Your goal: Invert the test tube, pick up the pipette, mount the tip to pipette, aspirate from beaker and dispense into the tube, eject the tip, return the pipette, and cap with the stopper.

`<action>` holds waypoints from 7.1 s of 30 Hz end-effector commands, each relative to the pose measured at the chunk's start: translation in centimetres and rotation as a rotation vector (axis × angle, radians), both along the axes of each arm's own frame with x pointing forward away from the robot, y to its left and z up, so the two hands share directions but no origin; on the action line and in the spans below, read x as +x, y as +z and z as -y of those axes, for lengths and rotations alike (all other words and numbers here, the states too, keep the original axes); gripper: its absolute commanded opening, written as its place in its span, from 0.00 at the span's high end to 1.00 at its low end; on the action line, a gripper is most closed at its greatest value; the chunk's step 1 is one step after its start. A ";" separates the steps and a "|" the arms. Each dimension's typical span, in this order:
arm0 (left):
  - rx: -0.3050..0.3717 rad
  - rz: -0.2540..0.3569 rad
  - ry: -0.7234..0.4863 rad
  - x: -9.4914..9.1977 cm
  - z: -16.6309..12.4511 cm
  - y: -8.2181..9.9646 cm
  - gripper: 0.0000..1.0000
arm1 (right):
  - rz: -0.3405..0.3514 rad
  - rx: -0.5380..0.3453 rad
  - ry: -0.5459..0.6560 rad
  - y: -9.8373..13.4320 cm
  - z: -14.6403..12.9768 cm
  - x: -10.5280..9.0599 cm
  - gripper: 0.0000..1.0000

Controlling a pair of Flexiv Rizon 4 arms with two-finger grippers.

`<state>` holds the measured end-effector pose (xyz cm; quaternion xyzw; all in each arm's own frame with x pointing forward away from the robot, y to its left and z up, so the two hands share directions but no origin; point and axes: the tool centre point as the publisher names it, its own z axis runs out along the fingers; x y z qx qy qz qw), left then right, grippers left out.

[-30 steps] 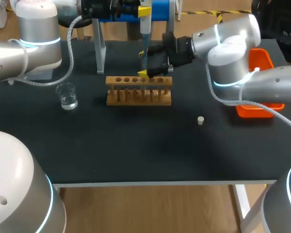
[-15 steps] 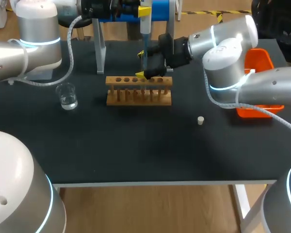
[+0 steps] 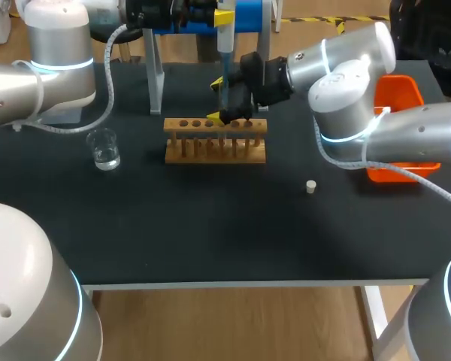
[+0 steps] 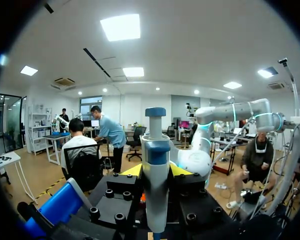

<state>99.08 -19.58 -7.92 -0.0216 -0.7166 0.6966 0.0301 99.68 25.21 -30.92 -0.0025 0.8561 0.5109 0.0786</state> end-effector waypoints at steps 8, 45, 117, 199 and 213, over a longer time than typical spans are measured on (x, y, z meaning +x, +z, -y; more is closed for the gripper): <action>0.001 0.000 -0.003 0.1 0.0 0.1 1.00 | -0.001 -0.005 0.000 0.1 -0.1 0.0 0.00; 0.024 0.021 0.030 -0.6 0.1 1.6 1.00 | -0.001 -0.005 0.000 0.1 -0.1 0.0 0.00; 0.107 0.146 0.073 -3.8 1.6 8.3 1.00 | -0.001 -0.005 0.000 0.1 -0.1 0.0 0.00; -0.015 0.028 0.146 -14.0 -0.8 -5.2 1.00 | -0.001 -0.005 0.000 0.1 -0.1 0.0 0.00; -0.007 0.028 0.195 -14.3 -1.6 -5.4 1.00 | -0.001 -0.005 0.000 0.1 -0.1 0.0 0.00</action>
